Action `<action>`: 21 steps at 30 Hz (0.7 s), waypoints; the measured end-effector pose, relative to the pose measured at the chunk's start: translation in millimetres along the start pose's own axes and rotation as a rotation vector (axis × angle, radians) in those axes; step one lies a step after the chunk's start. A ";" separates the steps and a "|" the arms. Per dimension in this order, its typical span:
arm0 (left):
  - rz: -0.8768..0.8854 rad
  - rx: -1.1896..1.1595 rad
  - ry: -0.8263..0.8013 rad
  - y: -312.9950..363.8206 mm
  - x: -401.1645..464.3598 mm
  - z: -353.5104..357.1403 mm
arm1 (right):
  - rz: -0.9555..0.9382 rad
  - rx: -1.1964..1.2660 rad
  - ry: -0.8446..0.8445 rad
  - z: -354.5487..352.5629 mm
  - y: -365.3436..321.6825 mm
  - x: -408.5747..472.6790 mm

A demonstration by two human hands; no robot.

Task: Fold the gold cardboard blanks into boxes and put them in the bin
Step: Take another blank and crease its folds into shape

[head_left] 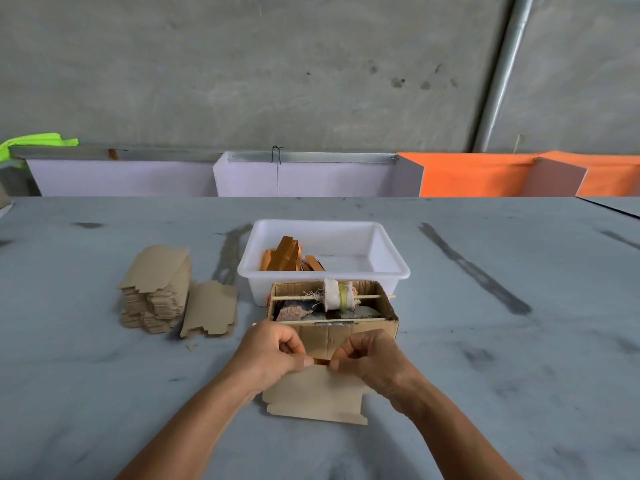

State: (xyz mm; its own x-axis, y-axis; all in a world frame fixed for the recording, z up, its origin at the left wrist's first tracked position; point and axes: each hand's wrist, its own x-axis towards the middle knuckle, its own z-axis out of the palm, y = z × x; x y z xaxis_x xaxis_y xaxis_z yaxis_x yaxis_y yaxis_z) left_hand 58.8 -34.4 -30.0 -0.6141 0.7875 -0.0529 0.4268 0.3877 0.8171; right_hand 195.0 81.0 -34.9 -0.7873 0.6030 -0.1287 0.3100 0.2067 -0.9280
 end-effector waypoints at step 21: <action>-0.223 -0.587 0.041 -16.7 2.7 -23.8 | -0.188 0.356 0.179 -36.5 27.3 -31.7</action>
State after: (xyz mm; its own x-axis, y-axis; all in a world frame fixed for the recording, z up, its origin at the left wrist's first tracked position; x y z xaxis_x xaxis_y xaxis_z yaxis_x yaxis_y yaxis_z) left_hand 34.2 -50.3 -30.1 -0.6764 0.6943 -0.2456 -0.1428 0.2034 0.9686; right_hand 247.9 95.7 -43.4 -0.6983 0.7105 0.0869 -0.0572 0.0656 -0.9962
